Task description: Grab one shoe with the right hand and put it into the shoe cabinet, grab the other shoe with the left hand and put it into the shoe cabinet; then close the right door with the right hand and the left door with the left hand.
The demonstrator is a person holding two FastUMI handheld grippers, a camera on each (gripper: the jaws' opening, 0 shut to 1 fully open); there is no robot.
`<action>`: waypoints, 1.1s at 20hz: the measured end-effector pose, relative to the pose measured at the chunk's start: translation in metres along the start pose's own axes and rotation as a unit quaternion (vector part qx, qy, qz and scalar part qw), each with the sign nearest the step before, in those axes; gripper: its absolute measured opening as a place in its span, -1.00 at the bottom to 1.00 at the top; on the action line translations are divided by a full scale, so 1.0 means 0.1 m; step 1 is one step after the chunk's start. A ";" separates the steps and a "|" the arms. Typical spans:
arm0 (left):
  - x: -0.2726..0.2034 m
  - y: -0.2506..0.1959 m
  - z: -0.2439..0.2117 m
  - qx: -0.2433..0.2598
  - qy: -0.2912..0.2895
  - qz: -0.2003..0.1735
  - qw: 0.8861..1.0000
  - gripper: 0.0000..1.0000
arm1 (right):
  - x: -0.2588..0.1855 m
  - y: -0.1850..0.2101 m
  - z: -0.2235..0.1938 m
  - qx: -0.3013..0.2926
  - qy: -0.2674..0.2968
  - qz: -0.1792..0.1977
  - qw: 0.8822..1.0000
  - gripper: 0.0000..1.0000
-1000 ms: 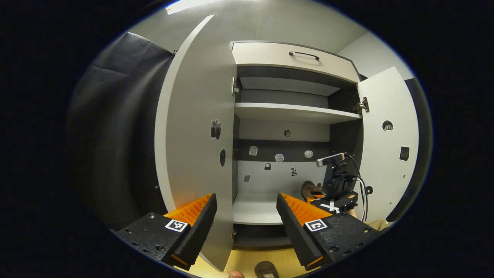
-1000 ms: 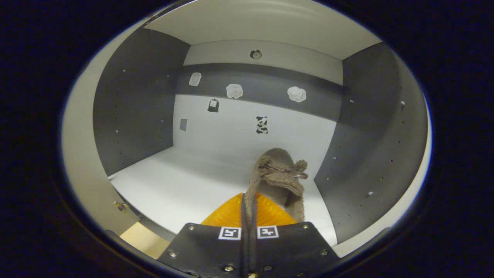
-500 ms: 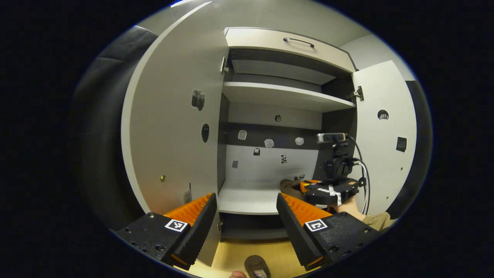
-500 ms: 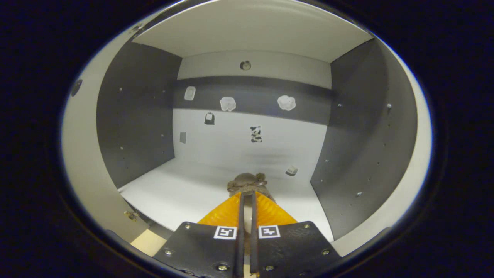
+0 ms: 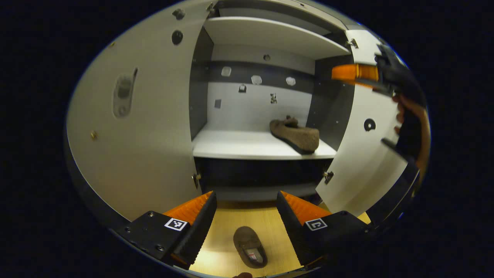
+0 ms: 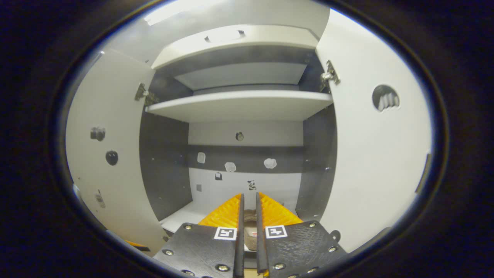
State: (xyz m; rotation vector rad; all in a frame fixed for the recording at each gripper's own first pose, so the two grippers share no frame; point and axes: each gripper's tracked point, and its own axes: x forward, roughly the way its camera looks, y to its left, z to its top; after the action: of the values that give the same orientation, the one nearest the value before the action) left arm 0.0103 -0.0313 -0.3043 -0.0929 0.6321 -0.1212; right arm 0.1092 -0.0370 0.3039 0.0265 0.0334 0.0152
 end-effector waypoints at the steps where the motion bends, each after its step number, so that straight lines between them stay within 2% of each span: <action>1: 0.11 0.01 -0.25 0.001 0.027 -0.001 1.000 0.91 | -0.11 -0.04 0.13 0.000 -0.012 -0.008 1.000 -0.75; 2: 0.20 0.02 -0.49 0.003 0.055 -0.001 0.998 0.92 | -0.22 -0.06 0.23 -0.001 -0.022 -0.007 1.000 -0.75; 3: 0.26 0.05 -0.73 0.005 0.083 -0.001 0.997 0.91 | -0.32 -0.08 0.32 -0.002 -0.030 -0.008 1.000 -0.60; 5: 0.39 0.11 -1.21 0.008 0.135 -0.001 0.991 0.86 | -0.47 -0.12 0.50 -0.007 -0.047 -0.015 0.999 -0.60; 9: 0.48 0.12 -1.99 -0.003 0.227 -0.002 0.974 0.91 | -0.75 -0.22 0.77 -0.019 -0.072 -0.030 0.997 -0.60; 13: 0.51 0.22 -2.27 -0.015 0.282 0.002 0.959 0.94 | -0.91 -0.32 0.90 -0.027 -0.085 -0.043 0.995 -0.60; 18: 0.52 0.33 -2.36 -0.035 0.309 0.005 0.950 0.89 | -0.98 -0.43 0.93 -0.037 -0.082 -0.054 0.995 -0.60; 20: 0.54 0.34 -2.46 -0.044 0.314 0.005 0.948 0.79 | -0.98 -0.48 0.92 -0.042 -0.081 -0.058 0.994 -0.60; 22: 0.59 0.27 -2.56 -0.060 0.319 -0.002 0.946 0.41 | -1.00 -0.54 0.91 -0.045 -0.077 -0.062 0.994 -0.62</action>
State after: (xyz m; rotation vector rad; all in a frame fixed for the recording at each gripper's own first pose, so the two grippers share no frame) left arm -0.0924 -0.0259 -0.5470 -0.1742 1.2893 -0.1157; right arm 0.0128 -0.0951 0.3969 -0.0656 -0.1205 -0.1103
